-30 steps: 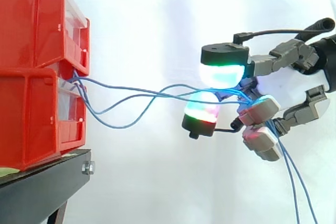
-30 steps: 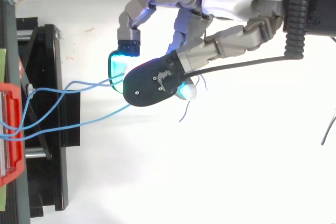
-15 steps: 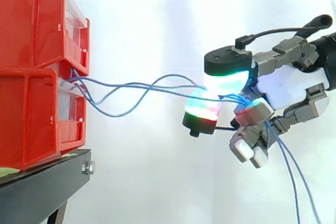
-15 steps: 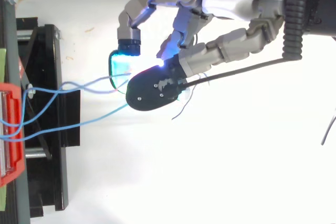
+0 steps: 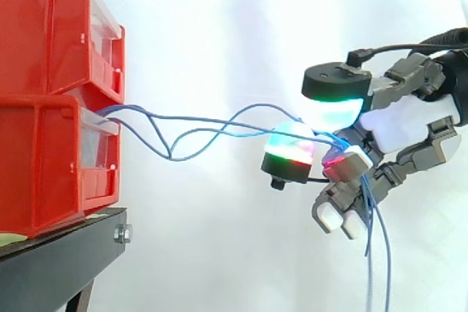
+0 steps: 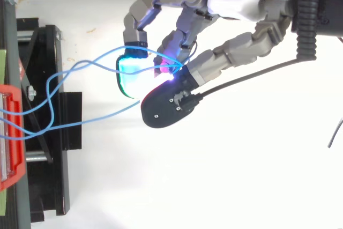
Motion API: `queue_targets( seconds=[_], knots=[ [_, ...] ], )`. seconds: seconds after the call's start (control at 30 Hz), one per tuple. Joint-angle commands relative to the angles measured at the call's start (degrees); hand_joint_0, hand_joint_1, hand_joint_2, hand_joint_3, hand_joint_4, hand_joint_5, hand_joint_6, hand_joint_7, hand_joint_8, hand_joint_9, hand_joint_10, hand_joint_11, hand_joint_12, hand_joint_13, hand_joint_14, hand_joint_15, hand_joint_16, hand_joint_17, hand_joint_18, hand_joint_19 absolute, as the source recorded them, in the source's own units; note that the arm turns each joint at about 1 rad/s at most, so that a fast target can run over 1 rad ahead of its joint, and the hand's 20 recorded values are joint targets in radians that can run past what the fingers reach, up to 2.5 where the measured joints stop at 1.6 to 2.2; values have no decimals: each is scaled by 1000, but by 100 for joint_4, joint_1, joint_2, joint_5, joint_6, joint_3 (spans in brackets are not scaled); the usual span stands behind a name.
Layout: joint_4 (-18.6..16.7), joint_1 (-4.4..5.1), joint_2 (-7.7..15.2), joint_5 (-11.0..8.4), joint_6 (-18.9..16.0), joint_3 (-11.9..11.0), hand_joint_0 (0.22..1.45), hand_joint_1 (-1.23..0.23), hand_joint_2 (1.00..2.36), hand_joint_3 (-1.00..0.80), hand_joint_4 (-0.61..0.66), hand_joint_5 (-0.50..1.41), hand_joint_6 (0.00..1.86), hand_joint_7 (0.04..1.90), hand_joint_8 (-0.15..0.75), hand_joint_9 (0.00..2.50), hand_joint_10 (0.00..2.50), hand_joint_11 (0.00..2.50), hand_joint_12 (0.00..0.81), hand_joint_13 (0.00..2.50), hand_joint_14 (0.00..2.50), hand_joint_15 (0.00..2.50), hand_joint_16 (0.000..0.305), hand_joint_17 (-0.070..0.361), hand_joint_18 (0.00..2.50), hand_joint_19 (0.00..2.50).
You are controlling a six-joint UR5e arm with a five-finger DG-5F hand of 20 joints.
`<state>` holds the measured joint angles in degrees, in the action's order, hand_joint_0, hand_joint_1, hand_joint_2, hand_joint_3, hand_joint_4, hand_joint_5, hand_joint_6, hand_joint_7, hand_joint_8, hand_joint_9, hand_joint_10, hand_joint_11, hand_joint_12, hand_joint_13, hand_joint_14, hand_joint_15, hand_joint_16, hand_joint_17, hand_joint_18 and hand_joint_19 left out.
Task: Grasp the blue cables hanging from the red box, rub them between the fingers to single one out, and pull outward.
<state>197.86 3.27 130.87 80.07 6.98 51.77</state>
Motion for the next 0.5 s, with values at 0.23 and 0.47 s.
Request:
queue_targets(
  seconds=[0.23, 0.47],
  knots=[
    [15, 7, 0, 0, -4, 0, 485, -638, 1000, -500, 58, -143, 878, 881, 317, 1241, 23, 953, 393, 814, 21, 605, 56, 126, 622, 698],
    [15, -2, 0, 0, -4, -9, 539, -469, 1000, -500, 37, -140, 864, 911, 294, 1255, 25, 966, 378, 844, 25, 637, 53, 119, 618, 734]
  ],
)
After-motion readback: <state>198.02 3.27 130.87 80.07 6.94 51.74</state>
